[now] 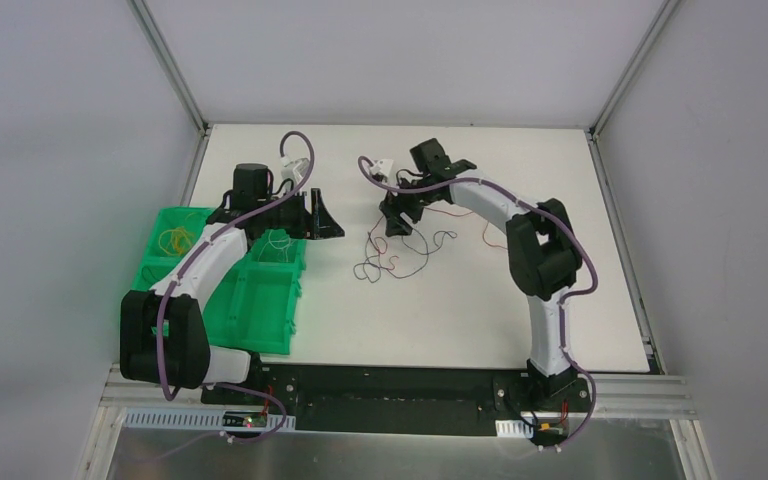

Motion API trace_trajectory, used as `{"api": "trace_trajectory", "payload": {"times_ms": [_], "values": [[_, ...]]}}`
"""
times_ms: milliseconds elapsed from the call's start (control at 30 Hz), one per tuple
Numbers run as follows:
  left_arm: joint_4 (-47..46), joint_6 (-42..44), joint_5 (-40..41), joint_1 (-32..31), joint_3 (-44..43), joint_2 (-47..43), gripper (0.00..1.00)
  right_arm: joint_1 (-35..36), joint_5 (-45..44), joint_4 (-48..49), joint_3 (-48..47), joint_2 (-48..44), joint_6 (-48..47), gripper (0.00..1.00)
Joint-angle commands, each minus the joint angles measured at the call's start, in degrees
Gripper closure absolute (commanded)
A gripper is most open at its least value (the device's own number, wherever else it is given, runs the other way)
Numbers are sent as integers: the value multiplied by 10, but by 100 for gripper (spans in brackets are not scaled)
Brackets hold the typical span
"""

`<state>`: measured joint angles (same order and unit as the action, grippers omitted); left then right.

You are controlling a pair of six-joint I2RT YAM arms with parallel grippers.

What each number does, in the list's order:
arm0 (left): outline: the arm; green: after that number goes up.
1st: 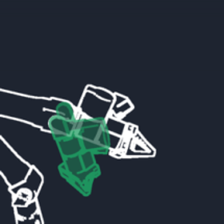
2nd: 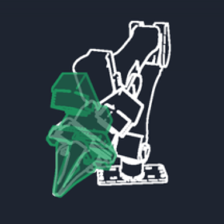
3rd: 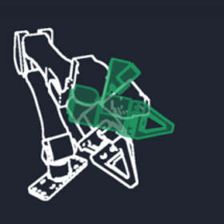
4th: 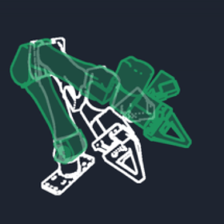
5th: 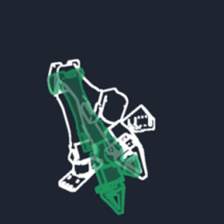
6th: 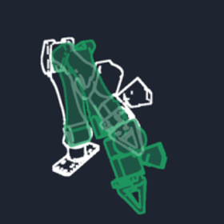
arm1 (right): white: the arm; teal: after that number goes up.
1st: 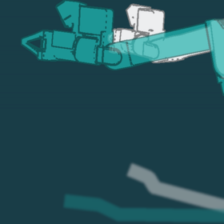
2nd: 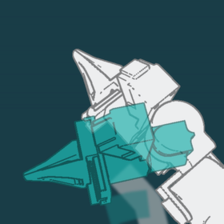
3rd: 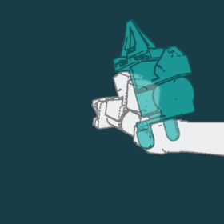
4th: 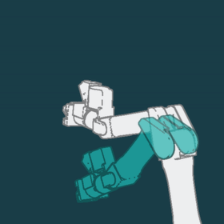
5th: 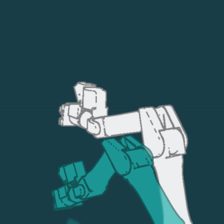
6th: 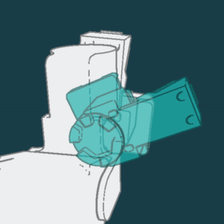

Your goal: Untangle the cables

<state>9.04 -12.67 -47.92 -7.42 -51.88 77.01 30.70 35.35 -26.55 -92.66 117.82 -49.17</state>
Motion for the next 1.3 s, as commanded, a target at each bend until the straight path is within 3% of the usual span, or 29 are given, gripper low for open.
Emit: {"api": "trace_trajectory", "payload": {"times_ms": [0,367,433,533,567,667,700,1033,1267], "values": [[8,-6,-15,4,2,-18,34,12,-9,35,-42,43,-59,28],[9,-3,-8,8,8,-22,32,53,24,0,-38,74,-142,26],[9,-10,4,8,6,-20,32,60,24,12,-26,76,-150,30],[7,-37,25,17,6,-15,31,68,25,32,-13,79,-152,48],[6,-45,26,22,4,-13,30,68,24,34,-11,79,-152,57],[6,-49,26,36,-3,-12,30,66,23,38,-5,65,-134,97],[6,-48,26,40,-5,-13,30,63,29,40,-1,52,-122,100],[-2,38,-20,36,-1,-37,25,6,68,156,86,-146,120,100],[-56,159,10,-69,32,-32,21,-19,53,153,99,-186,159,100]]}}
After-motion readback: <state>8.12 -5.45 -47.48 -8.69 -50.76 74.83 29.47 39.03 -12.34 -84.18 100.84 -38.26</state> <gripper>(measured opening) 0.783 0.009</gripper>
